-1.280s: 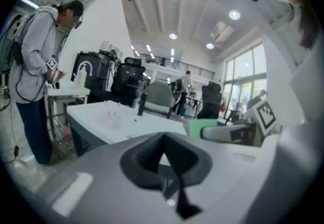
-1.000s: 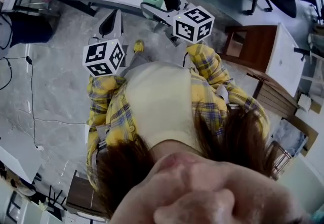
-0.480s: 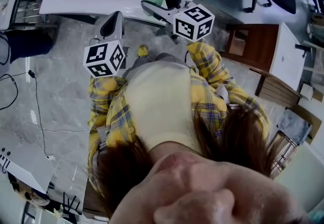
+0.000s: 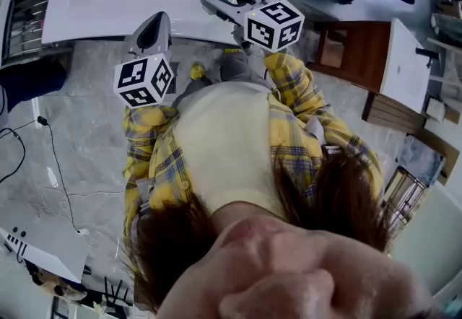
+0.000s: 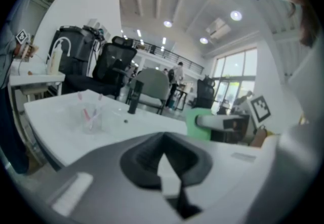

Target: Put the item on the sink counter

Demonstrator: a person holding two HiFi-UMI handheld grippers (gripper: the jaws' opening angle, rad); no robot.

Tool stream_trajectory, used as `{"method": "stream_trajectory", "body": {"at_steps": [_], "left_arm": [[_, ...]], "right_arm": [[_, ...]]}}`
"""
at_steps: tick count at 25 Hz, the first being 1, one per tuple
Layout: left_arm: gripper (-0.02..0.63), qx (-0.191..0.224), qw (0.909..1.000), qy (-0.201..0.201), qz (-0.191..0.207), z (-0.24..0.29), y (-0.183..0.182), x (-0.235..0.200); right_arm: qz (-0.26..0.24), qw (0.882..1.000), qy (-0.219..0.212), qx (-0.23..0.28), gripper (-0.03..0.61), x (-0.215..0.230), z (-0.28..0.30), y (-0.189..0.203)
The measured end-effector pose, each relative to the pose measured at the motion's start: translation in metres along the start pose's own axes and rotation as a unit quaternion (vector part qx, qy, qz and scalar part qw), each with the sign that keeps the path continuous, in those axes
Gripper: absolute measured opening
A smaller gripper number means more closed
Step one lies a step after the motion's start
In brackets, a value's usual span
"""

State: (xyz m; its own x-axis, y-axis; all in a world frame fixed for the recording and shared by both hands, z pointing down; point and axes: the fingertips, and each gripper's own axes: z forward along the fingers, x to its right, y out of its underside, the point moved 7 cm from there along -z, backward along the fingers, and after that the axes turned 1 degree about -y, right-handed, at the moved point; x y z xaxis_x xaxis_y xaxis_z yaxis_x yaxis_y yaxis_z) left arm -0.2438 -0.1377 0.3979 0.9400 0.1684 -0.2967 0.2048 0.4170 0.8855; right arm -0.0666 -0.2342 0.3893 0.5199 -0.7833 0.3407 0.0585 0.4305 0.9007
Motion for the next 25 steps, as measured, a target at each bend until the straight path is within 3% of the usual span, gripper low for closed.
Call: {"method": "stream_trajectory", "body": {"at_steps": [10,25], "left_arm": [[0.006,0.021,0.9991,-0.034,-0.015,0.043,-0.013,0.026],[0.006,0.011,0.9966,-0.078,-0.024,0.084,-0.009,0.045]], "right_arm": [[-0.004,1.000,-0.004,-0.002,0.310,0.066,-0.009,-0.019],[0.000,1.000,-0.001,-0.016,0.310,0.143,-0.005,-0.014]]}}
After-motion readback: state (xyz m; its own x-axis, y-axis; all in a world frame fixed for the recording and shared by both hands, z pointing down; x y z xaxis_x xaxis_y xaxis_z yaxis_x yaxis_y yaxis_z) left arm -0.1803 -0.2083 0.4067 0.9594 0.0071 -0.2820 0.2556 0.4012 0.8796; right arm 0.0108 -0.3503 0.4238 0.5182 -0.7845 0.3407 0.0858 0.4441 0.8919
